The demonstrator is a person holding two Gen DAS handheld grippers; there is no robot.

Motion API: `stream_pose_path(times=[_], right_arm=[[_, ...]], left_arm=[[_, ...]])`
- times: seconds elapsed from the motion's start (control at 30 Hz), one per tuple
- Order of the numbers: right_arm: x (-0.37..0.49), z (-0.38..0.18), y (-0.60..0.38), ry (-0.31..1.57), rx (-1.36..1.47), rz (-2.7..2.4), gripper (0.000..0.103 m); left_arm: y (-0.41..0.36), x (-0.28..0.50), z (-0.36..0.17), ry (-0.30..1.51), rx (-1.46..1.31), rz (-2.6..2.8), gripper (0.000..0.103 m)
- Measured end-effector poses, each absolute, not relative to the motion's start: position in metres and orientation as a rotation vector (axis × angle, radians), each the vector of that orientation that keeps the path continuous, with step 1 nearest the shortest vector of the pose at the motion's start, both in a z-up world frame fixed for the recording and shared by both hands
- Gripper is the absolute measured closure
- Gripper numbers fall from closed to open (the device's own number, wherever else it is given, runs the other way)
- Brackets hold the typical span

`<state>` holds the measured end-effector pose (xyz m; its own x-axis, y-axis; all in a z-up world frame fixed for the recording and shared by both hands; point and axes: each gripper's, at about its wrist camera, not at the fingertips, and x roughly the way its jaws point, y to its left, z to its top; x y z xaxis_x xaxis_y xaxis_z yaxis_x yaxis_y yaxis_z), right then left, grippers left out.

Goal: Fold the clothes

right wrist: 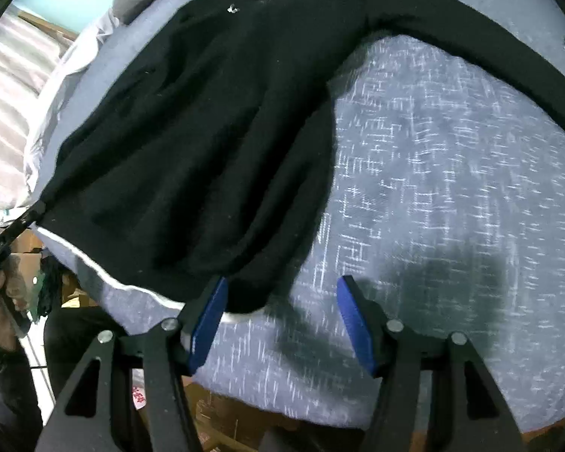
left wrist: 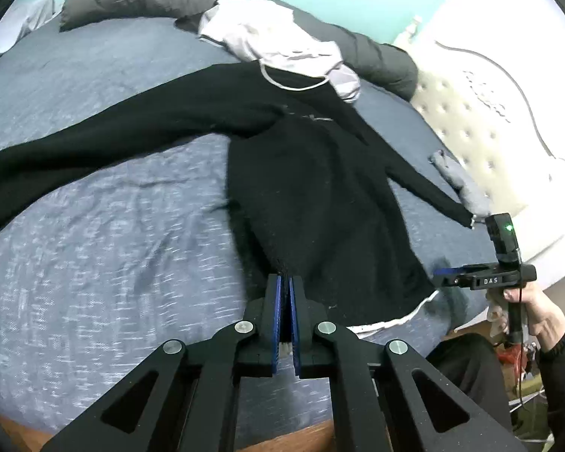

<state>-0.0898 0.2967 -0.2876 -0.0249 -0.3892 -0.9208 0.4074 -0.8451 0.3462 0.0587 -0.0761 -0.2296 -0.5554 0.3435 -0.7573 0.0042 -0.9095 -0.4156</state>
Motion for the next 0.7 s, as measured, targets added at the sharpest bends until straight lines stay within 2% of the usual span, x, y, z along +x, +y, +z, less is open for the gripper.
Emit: stream_pose_path(times=[0.23,0.27,0.3,0.33,0.37,0.4,0.63,0.7], right_arm=[[-0.095,-0.301,0.278,0.035,1.71,-1.894,0.043],[-0.096,-0.303,0.276,0.042,1.709,-1.884,0.052],[-0.096,-0.305,0.274,0.041,1.705,-1.872,0.069],[-0.097,-0.305,0.272,0.038,1.698,-1.867,0.078],[-0.097,-0.305,0.272,0.034,1.688,-1.871,0.092],[-0.097,-0.302,0.273,0.028,1.678,-1.878,0.096],[-0.099,-0.235,0.297,0.026,1.51,-1.955,0.098],[-0.101,-0.209,0.31,0.034,1.465,-1.983,0.098]], left_arm=[[-0.078,0.06,-0.234,-0.567,-1.367,2.548,0.098],[-0.078,0.06,-0.232,-0.57,-1.362,2.551,0.098],[-0.079,0.059,-0.23,-0.573,-1.358,2.553,0.098],[-0.079,0.059,-0.229,-0.575,-1.354,2.556,0.098],[-0.081,0.058,-0.227,-0.579,-1.35,2.557,0.098],[-0.081,0.058,-0.224,-0.578,-1.347,2.56,0.098],[-0.084,0.059,-0.196,-0.539,-1.288,2.587,0.099],[-0.082,0.059,-0.184,-0.519,-1.262,2.596,0.103]])
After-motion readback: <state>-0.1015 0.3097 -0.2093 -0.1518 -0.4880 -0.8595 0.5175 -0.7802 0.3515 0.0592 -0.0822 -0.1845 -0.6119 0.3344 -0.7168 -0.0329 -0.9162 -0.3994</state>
